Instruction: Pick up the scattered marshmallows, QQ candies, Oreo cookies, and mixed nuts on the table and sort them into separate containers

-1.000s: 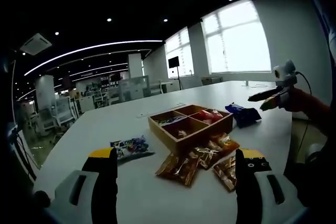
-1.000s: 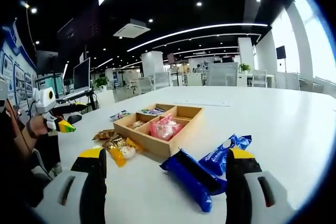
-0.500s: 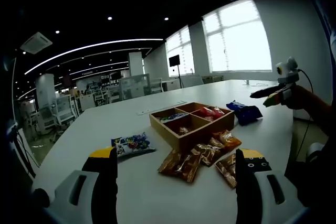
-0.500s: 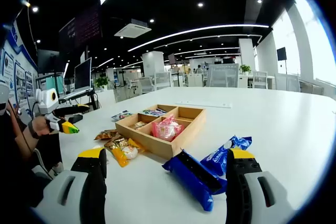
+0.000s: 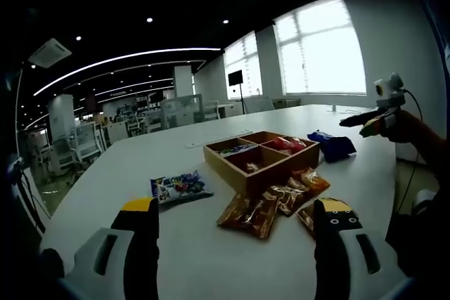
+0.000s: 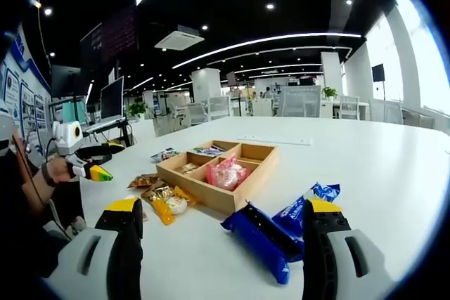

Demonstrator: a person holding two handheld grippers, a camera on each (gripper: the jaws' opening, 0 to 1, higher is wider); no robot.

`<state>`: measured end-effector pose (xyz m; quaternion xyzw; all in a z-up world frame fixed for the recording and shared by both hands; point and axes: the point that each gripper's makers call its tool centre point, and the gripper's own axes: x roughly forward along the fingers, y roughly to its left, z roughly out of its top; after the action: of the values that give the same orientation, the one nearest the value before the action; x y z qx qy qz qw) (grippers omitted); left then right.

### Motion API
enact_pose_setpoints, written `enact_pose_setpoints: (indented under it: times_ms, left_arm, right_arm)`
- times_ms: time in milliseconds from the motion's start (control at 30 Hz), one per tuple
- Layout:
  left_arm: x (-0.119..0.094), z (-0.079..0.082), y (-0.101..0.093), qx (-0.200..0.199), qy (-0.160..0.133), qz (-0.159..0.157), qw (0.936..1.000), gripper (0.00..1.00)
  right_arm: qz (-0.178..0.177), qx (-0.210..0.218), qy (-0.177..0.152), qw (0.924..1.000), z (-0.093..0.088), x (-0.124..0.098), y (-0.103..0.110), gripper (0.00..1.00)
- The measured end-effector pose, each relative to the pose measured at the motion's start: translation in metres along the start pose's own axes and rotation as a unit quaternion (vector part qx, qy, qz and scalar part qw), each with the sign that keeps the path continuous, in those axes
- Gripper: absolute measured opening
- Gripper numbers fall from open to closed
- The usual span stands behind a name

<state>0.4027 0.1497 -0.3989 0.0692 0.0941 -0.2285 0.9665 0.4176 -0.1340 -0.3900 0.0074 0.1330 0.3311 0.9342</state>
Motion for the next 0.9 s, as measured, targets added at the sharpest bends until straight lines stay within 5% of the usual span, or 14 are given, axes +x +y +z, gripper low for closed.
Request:
enact_pose_setpoints:
  times_ms: [367,900]
  left_arm:
    - [0.021,-0.012,-0.016,0.004,0.019,-0.033,0.9993,0.81]
    - [0.047,-0.033,-0.018,0.054,0.059,-0.022,0.9965,0.64]
  right_arm:
    - [0.007,-0.007,0.003,0.9999,0.000,0.001,0.008,0.90]
    - [0.008,-0.007,-0.002,0.9999,0.003,-0.005,0.008,0.90]
